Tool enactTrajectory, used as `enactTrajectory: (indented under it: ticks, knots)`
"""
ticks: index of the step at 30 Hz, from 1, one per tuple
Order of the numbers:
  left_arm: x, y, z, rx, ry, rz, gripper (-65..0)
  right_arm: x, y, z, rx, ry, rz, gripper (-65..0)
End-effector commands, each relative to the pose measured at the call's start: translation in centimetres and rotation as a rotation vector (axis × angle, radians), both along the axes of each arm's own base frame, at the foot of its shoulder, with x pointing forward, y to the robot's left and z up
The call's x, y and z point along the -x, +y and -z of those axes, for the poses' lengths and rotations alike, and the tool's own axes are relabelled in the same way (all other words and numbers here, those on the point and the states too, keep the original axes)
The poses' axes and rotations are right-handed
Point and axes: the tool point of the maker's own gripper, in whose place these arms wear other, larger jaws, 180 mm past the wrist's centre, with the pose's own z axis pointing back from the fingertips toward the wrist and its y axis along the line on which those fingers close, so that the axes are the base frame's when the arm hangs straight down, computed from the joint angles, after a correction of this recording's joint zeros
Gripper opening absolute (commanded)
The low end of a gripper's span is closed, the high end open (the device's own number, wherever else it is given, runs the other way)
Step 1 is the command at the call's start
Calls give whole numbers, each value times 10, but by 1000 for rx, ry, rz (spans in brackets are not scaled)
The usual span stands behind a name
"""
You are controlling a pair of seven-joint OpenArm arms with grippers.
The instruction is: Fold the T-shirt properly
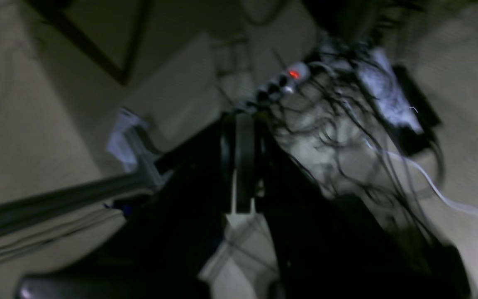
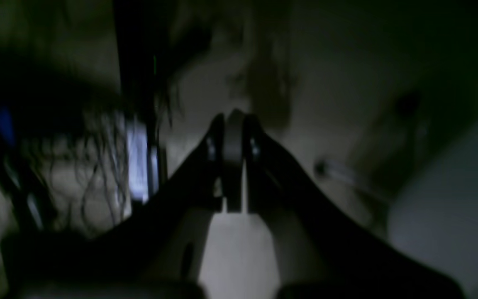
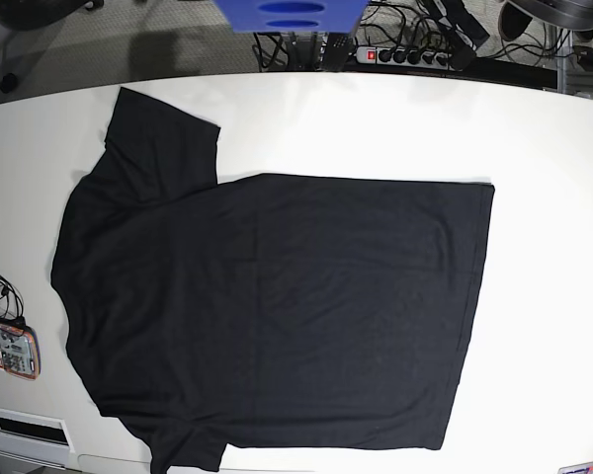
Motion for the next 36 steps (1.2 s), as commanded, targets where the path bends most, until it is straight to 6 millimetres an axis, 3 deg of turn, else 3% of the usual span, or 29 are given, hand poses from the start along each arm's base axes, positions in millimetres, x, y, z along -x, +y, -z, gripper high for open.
enactTrajectory:
  ticks: [1,5,7,14,22,25,36]
  knots:
    - [11,0,-8,3,10,14,-650,8,-5,-10,15,4,-2,-650]
    - [-17,-2,-1,8,-56,0,-650,-17,-10,-25,37,-69,-6,-650]
    - [-26,-17,5,29,-85,-31,-650,-24,-9,-31,42,-95,12,-650]
    - [-73,-42,16,72,-201,-77,-650,-22,-18,-41,83,-138,97,-650]
    - [-120,-75,-41,178,-401,-46,-650,-49,-21,-78,125,-396,67,-650]
    - [-135,-81,-58,200,-461,-41,-650,-69,-20,-86,126,-489,60,-650]
    - [-179,-33,-103,21,-681,-149,-650,-59,-21,-103,160,-658,48,-650]
